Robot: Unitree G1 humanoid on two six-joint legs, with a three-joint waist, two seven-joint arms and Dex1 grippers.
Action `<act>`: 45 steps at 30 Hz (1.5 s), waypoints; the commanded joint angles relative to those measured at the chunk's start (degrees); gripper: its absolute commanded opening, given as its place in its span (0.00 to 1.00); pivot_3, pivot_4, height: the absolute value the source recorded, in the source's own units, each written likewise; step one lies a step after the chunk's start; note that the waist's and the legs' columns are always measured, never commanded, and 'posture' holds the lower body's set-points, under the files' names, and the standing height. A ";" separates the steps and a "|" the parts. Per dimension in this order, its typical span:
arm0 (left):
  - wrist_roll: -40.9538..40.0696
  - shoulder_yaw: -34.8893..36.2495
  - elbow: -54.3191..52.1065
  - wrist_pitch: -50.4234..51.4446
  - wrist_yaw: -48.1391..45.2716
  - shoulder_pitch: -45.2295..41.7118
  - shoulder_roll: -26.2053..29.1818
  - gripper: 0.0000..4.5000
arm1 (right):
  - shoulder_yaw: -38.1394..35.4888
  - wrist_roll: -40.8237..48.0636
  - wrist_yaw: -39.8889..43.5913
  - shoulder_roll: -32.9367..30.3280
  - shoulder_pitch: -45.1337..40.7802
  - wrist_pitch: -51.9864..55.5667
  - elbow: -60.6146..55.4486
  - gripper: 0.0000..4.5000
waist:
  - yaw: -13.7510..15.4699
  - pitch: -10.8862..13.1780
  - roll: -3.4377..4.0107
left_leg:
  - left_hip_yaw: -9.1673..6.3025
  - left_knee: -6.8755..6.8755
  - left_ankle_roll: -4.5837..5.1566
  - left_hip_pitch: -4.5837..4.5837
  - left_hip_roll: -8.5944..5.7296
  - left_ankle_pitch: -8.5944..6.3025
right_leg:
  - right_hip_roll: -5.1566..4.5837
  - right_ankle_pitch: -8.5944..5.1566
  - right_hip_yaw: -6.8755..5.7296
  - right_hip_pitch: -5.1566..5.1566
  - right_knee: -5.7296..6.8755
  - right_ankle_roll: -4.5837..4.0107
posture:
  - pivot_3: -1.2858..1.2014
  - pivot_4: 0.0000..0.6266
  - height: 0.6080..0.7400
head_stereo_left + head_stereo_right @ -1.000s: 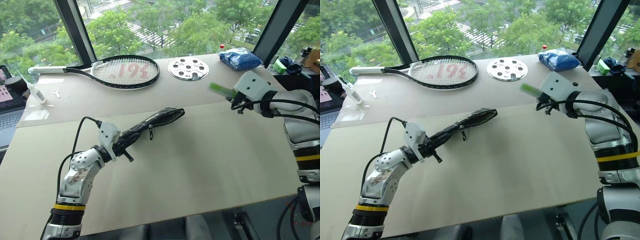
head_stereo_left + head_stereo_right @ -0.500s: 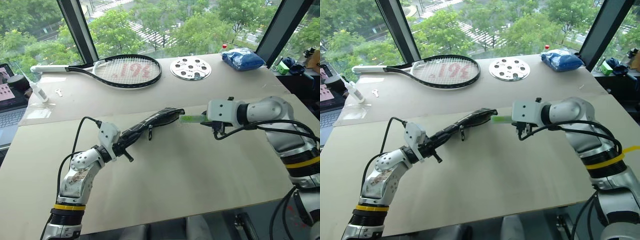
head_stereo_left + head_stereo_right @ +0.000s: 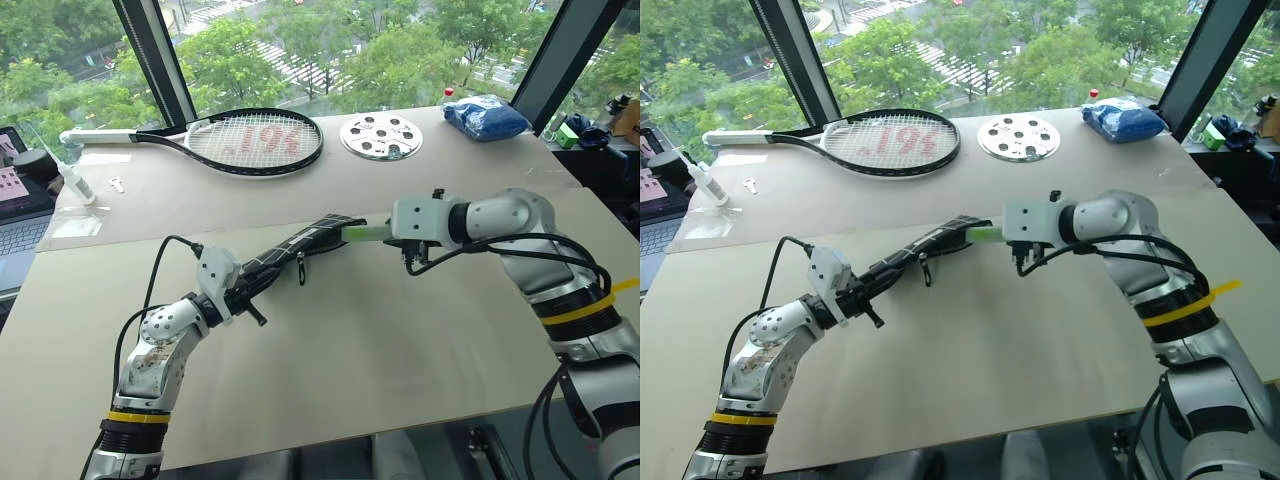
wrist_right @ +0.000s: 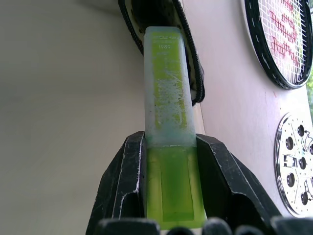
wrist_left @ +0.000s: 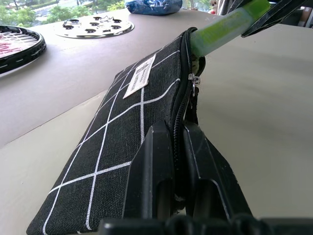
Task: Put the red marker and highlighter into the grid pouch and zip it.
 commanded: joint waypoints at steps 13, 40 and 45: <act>-0.55 0.18 -1.60 -0.70 0.21 -1.35 -0.30 0.00 | 12.74 -15.05 -8.36 11.92 -5.07 -20.84 9.53 0.23 | -0.17 0.00 0.00 | 0.00 0.01 -0.03 0.00 -0.02 -0.01 | 0.00 0.01 -0.03 -0.06 0.03 -0.01 | 0.52 0.24 1.00; -1.78 1.30 -0.61 0.00 0.91 -2.87 -1.03 0.00 | -22.91 30.31 4.55 -0.63 17.62 28.41 -11.78 0.77 | 0.25 0.00 -0.01 | -0.03 0.03 0.01 -0.06 0.01 -0.04 | 0.00 0.02 -0.05 -0.01 0.01 -0.04 | 0.52 0.24 1.00; -2.74 1.83 0.24 0.27 0.86 -4.38 -1.56 0.00 | -15.07 26.38 -4.62 7.38 21.24 29.89 -12.22 0.77 | -0.31 0.00 -0.02 | 0.12 0.06 -0.01 0.10 0.08 -0.03 | 0.00 0.09 0.01 -0.02 0.17 -0.12 | 0.52 0.24 1.00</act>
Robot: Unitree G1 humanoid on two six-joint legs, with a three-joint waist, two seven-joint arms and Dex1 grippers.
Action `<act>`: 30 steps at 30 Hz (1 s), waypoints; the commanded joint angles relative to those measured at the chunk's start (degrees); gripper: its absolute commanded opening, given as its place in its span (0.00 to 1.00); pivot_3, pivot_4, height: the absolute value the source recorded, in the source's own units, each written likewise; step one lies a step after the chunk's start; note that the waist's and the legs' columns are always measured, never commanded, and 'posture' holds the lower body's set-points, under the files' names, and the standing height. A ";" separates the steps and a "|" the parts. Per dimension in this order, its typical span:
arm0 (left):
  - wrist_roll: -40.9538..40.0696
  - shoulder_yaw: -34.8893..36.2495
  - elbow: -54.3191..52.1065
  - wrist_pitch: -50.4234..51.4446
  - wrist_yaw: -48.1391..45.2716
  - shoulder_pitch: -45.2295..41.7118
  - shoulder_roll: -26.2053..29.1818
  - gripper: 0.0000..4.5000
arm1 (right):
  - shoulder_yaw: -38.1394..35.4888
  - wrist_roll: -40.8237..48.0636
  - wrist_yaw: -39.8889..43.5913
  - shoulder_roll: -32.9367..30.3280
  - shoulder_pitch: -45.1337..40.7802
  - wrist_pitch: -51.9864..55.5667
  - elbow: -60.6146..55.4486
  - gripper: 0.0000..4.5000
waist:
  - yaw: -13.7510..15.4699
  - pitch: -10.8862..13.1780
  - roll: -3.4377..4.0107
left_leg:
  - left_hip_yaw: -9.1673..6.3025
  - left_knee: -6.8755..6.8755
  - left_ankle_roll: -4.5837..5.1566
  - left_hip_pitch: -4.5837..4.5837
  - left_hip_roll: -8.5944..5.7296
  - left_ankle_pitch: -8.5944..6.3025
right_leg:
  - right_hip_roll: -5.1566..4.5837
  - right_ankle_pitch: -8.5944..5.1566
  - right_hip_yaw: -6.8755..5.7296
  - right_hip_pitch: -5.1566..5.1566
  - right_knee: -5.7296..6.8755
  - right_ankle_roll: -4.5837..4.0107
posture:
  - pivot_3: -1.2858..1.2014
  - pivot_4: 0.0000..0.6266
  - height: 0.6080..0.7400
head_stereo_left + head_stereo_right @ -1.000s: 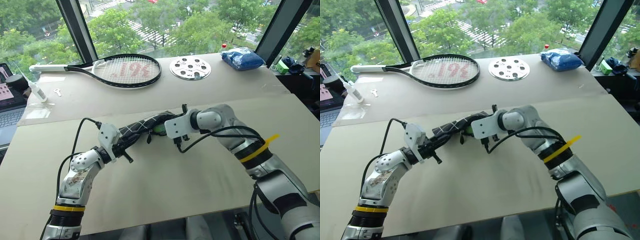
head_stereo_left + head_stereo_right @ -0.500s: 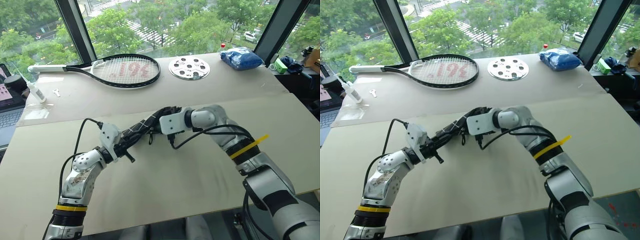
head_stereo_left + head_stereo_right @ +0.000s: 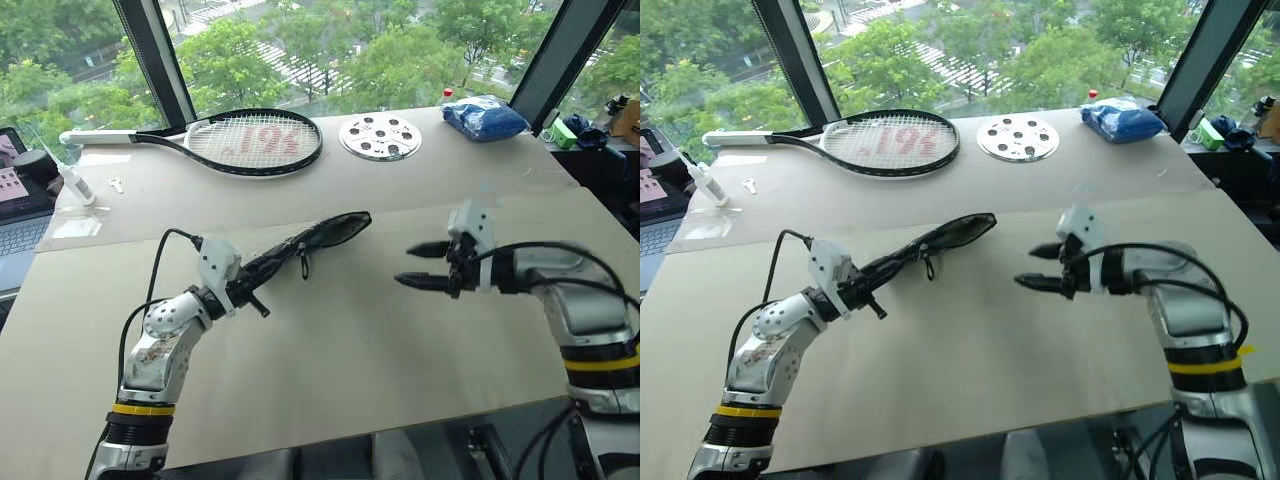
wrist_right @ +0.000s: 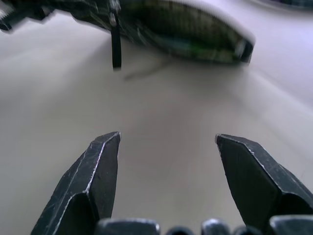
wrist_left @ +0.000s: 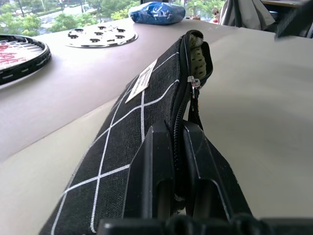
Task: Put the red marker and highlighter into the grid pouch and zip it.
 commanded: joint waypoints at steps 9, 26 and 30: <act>-0.98 -0.06 -0.71 -0.37 -1.01 -1.21 -0.05 0.00 | 10.12 -5.51 -17.86 21.07 -12.19 -0.98 10.01 0.77 | 0.38 0.00 0.00 | -0.15 0.09 -0.04 0.04 -0.08 0.02 | 0.00 0.04 0.05 -0.03 0.11 -0.01 | 0.52 0.24 1.00; -0.27 -1.13 -1.67 -0.64 -1.08 0.54 -0.01 0.00 | 12.39 -5.37 -19.65 27.17 -16.41 -1.78 15.20 0.72 | -0.45 0.00 0.00 | -0.17 0.00 -0.04 0.04 -0.05 0.02 | 0.00 0.04 -0.05 -0.09 0.12 -0.02 | 0.52 0.24 1.00; -0.15 -1.25 -1.38 -0.71 -0.94 0.32 -0.26 0.00 | 12.17 -5.68 -20.51 27.62 -17.64 -1.99 16.04 0.48 | -0.78 0.00 0.00 | -0.22 -0.01 -0.04 0.04 -0.05 0.02 | 0.00 0.04 -0.05 -0.10 0.12 -0.02 | 0.52 0.24 1.00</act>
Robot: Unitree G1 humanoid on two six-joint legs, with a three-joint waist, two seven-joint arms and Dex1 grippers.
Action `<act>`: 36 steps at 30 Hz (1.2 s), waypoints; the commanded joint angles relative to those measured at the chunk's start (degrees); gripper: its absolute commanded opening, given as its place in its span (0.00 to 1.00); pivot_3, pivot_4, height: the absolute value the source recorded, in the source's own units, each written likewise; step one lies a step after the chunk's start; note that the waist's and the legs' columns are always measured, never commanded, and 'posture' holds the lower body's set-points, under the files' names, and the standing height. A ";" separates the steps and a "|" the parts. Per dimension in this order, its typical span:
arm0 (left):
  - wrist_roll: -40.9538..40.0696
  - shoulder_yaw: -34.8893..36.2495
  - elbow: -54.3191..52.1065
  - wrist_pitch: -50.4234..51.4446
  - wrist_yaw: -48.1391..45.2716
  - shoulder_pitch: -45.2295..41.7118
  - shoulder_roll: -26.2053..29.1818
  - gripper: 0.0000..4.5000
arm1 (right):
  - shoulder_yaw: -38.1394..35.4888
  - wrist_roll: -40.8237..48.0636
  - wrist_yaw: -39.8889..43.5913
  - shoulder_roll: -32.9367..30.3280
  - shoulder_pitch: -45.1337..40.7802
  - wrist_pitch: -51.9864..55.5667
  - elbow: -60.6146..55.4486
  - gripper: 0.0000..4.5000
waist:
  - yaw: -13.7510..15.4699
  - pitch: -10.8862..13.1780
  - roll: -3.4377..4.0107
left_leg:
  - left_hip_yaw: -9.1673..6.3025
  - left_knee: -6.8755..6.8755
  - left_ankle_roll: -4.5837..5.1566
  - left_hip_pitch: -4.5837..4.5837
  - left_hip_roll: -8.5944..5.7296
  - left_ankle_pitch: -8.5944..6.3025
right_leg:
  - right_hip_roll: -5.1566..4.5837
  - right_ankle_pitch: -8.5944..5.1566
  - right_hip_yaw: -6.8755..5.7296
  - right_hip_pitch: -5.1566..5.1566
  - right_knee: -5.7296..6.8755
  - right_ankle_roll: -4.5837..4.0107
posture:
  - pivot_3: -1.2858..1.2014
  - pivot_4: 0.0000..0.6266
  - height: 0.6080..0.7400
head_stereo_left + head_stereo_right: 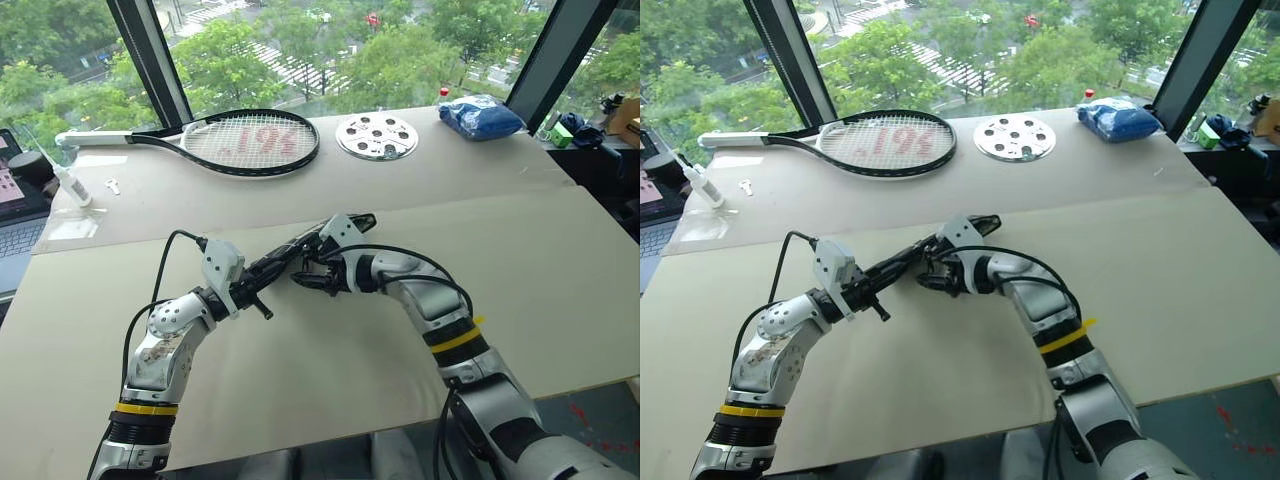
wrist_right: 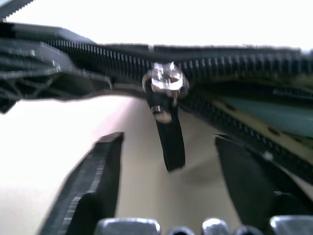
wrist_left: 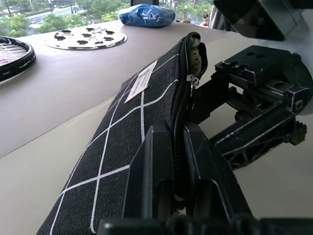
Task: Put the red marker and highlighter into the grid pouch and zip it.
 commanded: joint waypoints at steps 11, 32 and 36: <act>0.02 0.31 -1.02 -1.31 0.47 -0.63 -0.58 0.00 | -2.57 1.00 3.22 -6.76 0.56 0.01 -5.85 0.01 | -0.26 0.00 0.00 | -0.02 0.00 0.00 0.00 -0.02 -0.01 | -0.01 0.00 0.00 0.00 -0.01 0.00 | 0.52 0.24 1.00; 0.43 0.30 0.93 -2.23 -0.51 -1.62 -0.51 0.00 | -12.21 6.16 8.65 -23.80 5.02 -0.75 -4.44 0.65 | 0.19 0.02 -0.04 | 0.28 -0.01 0.04 -0.02 0.03 -0.03 | -0.01 0.00 0.01 0.08 -0.17 0.01 | 0.52 0.24 1.00; 0.58 -0.28 0.84 -2.40 -1.52 -1.85 -0.49 0.00 | -16.61 11.68 11.98 -26.09 5.78 3.99 -5.42 0.95 | 0.99 0.02 -0.04 | 0.27 0.00 0.04 -0.02 0.01 -0.03 | -0.01 0.01 0.01 0.09 -0.19 0.02 | 0.52 0.24 1.00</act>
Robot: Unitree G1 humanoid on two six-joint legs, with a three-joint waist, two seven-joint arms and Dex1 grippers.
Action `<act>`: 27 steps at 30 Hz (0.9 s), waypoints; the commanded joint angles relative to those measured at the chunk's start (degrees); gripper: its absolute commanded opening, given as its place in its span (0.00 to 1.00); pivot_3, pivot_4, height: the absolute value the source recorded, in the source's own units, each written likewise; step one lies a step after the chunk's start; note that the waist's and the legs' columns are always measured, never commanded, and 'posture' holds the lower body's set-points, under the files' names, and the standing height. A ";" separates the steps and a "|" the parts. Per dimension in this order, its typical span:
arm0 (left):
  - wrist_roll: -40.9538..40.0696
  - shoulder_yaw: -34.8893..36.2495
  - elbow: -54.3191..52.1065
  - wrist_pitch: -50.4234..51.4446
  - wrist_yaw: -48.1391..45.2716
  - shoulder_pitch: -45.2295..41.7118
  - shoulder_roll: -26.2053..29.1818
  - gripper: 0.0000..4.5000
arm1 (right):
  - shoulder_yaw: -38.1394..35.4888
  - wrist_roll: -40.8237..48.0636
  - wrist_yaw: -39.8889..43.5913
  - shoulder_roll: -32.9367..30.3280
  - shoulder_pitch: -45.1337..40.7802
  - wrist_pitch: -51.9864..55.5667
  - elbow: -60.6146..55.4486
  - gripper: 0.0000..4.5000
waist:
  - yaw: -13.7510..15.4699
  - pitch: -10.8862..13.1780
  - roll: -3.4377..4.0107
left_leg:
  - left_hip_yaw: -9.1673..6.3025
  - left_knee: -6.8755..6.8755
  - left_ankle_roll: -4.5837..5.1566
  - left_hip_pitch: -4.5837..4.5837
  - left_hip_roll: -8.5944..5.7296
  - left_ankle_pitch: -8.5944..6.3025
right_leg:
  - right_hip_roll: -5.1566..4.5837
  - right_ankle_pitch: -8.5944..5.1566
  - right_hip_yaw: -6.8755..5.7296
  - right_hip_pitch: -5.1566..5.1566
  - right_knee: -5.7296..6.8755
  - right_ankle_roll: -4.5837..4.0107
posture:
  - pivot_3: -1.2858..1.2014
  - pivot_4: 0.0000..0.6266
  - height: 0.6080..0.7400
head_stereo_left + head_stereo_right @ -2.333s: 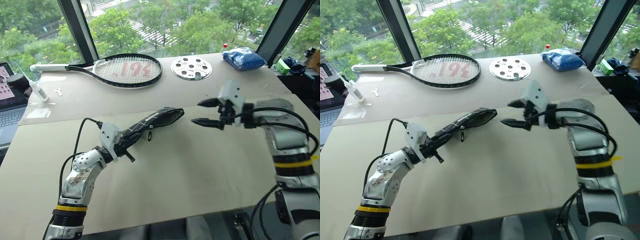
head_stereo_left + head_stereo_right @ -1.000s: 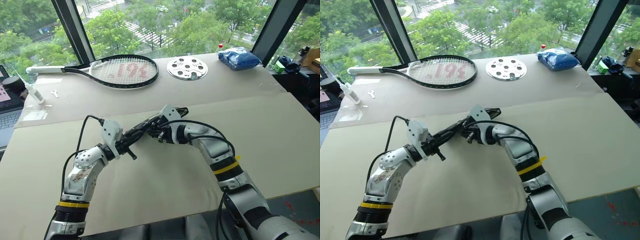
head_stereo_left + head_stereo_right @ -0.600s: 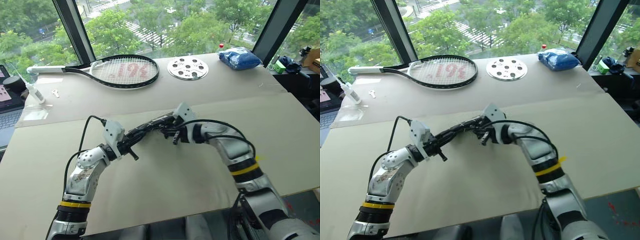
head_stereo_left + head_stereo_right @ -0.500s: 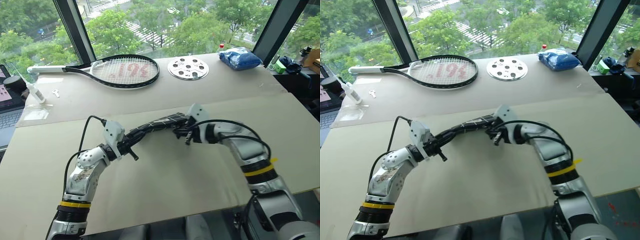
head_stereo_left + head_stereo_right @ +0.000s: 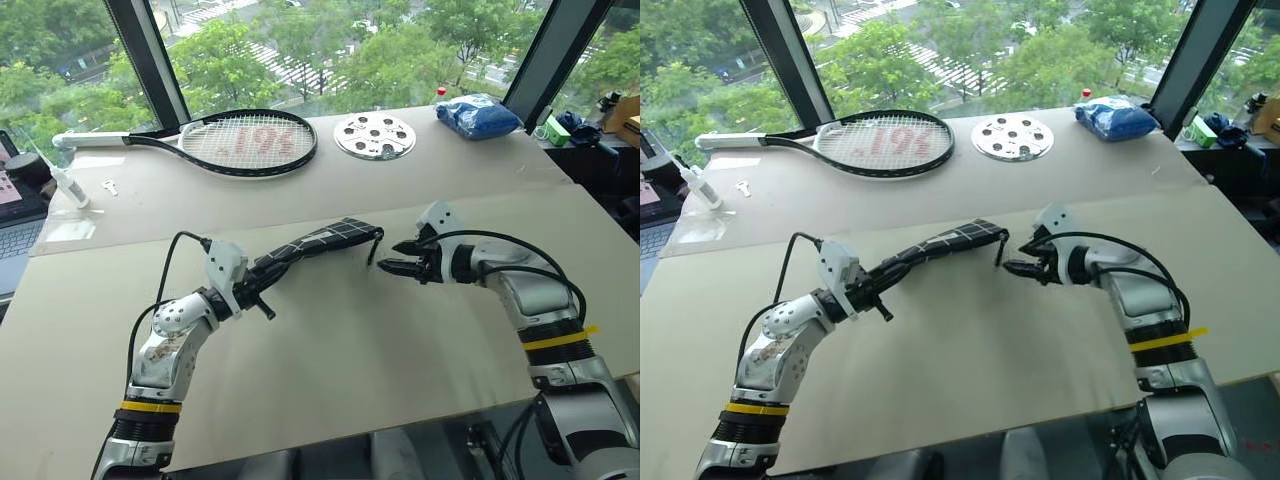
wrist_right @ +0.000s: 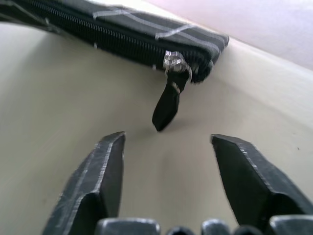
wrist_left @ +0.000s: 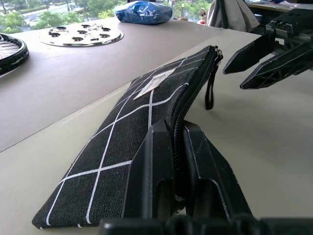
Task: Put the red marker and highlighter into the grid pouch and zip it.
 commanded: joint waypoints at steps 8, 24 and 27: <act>2.90 -5.22 1.13 -5.51 -9.37 -1.89 3.58 0.00 | -17.53 15.02 18.18 -19.12 12.08 2.24 -11.95 0.95 | 1.47 0.00 0.00 | 0.00 0.01 0.11 -0.18 -0.01 -0.06 | -0.01 0.02 -0.15 0.00 -0.21 0.03 | 0.52 0.24 1.00; 5.97 -9.19 14.51 -19.01 -22.70 -7.20 5.26 0.00 | -21.83 25.41 13.21 -17.55 24.23 6.72 -26.78 0.95 | 1.17 0.02 -0.03 | 0.13 0.11 0.15 -0.02 0.04 -0.09 | -0.03 0.06 -0.11 0.13 -0.11 0.03 | 0.52 0.24 1.00; 5.42 -9.42 15.92 -17.67 -23.54 -7.24 5.15 0.22 | -21.64 25.29 12.36 -17.65 24.50 6.50 -26.75 0.96 | 1.23 0.02 -0.04 | 0.15 0.13 0.17 -0.01 0.03 -0.09 | -0.03 0.07 -0.10 0.14 -0.11 0.04 | 0.52 0.24 1.00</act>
